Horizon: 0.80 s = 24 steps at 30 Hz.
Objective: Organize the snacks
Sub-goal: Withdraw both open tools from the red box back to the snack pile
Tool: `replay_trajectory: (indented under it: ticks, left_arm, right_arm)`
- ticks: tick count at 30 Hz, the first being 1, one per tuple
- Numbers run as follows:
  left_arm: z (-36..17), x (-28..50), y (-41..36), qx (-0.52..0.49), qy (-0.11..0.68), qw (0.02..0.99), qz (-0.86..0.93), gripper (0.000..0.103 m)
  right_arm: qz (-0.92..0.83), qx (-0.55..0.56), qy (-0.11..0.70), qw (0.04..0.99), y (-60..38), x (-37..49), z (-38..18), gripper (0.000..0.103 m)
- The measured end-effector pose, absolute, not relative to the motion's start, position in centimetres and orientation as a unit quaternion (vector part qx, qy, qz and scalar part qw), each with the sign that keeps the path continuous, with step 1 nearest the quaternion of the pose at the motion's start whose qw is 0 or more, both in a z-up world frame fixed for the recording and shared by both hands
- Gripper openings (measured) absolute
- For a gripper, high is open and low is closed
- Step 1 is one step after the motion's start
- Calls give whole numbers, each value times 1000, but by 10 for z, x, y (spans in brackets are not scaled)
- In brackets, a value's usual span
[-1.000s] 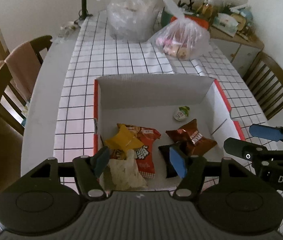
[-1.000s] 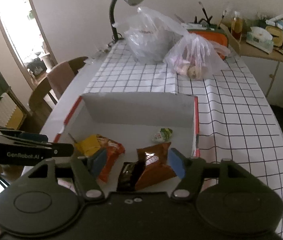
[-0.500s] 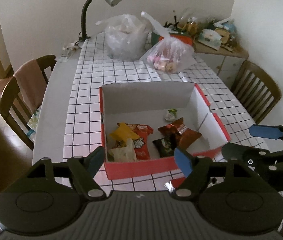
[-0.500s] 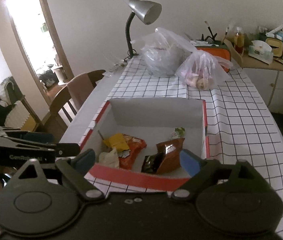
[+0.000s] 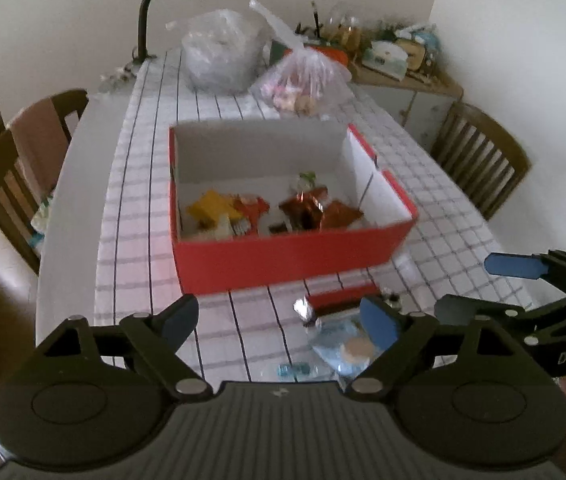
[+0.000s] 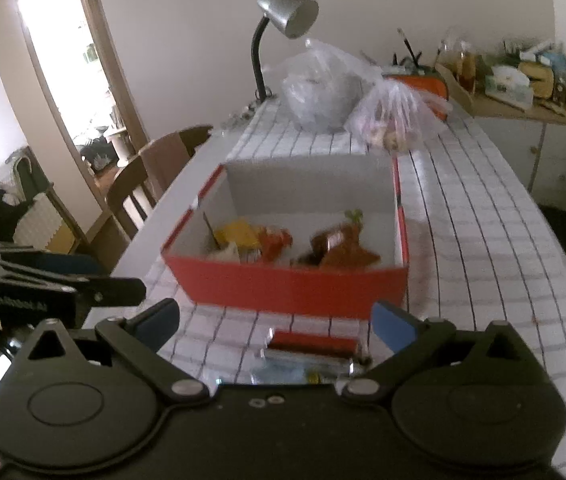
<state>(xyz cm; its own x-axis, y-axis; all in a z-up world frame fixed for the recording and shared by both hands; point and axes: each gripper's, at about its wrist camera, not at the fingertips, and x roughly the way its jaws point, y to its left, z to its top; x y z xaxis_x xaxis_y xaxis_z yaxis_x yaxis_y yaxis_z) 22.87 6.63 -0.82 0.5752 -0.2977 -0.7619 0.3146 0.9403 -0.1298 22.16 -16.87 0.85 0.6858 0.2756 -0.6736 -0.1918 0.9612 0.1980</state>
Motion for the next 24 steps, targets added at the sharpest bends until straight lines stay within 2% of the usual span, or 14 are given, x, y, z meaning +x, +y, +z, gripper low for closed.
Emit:
replay_trajectory:
  ticks: [19,24]
  left_arm:
    - [-103,193,20,74,500,846,-169,88]
    - [-117,201,11,70,515,839,-162,88]
  right_arm:
    - [86,44,448,889,-202,198,-63,102]
    - [66,38,465,882,-208,212,-80,98]
